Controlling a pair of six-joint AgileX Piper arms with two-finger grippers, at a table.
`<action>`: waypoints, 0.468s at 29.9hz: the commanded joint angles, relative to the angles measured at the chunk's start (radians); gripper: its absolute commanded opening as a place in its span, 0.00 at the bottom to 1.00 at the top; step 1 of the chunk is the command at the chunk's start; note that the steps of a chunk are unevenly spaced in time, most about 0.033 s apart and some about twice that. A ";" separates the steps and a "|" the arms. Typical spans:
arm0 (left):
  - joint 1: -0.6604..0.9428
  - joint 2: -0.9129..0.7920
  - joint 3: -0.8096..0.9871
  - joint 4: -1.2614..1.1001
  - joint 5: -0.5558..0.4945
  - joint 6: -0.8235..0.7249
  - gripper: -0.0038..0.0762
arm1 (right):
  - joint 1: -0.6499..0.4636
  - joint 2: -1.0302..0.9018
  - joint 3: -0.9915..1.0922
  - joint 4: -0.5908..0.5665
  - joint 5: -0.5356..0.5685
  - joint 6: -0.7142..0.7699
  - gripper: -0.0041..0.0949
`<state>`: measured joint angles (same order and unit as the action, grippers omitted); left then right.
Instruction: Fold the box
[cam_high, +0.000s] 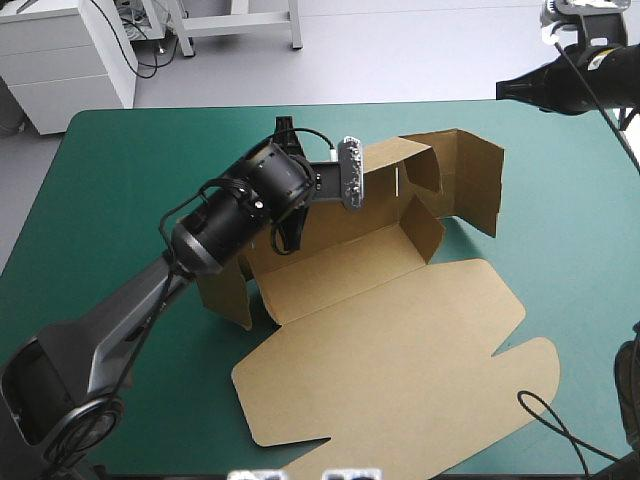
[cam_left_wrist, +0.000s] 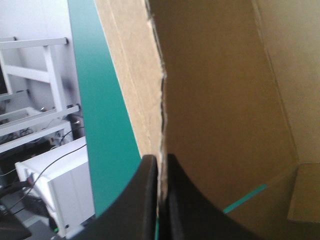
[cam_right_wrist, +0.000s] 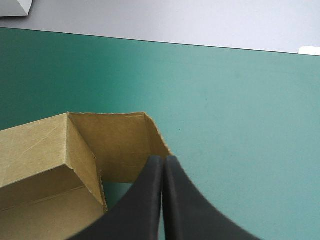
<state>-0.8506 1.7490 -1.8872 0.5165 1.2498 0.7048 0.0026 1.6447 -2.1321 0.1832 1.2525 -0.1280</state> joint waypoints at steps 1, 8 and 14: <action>-0.084 -0.030 0.006 0.147 -0.040 -0.089 0.04 | 0.000 -0.008 -0.029 0.021 -0.007 0.000 0.04; -0.240 -0.029 0.155 0.281 -0.126 -0.239 0.04 | 0.000 0.026 -0.029 0.042 -0.009 -0.005 0.04; -0.302 -0.029 0.263 0.423 -0.188 -0.390 0.04 | 0.000 0.072 -0.029 0.032 -0.027 -0.010 0.04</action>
<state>-1.1313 1.7588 -1.6392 0.8843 1.1318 0.3819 0.0026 1.7361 -2.1321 0.2140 1.2525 -0.1290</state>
